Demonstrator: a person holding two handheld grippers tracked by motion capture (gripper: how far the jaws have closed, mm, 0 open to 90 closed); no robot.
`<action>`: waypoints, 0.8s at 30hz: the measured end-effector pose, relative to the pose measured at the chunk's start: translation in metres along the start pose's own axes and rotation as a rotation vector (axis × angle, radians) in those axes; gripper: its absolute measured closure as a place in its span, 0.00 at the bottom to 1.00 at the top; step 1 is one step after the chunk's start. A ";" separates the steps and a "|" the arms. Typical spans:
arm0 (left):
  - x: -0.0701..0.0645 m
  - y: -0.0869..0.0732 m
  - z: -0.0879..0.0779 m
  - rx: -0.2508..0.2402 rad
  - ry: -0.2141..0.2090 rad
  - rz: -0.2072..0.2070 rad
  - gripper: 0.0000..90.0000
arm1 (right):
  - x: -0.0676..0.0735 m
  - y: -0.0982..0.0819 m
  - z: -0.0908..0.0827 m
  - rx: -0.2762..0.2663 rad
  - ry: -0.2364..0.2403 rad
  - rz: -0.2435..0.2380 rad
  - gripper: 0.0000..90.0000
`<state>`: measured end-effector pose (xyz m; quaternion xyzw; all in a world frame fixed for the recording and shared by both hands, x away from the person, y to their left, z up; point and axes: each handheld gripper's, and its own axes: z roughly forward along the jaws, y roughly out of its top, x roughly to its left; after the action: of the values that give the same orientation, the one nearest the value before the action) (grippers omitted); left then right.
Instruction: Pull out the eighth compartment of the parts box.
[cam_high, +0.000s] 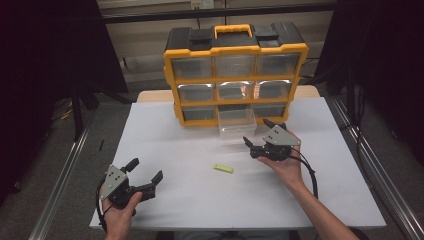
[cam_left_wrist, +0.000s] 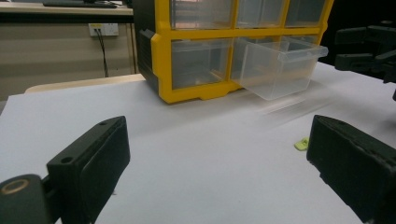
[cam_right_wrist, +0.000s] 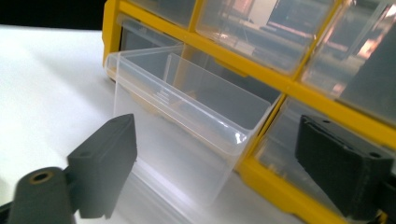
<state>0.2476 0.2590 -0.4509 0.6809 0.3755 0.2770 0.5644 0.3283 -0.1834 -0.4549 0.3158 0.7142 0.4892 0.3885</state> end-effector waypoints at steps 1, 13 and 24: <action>0.000 0.000 0.000 0.003 0.002 0.001 0.07 | -0.001 0.000 -0.001 0.006 0.009 0.029 0.09; -0.002 -0.001 0.001 0.005 0.003 0.004 0.07 | -0.007 -0.001 -0.020 0.065 0.094 0.210 0.07; -0.001 -0.002 -0.001 -0.009 0.004 -0.020 0.07 | -0.014 -0.001 -0.038 0.111 0.120 0.281 0.05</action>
<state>0.2457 0.2594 -0.4522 0.6740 0.3822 0.2747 0.5694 0.3022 -0.2128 -0.4443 0.4040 0.7106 0.5166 0.2549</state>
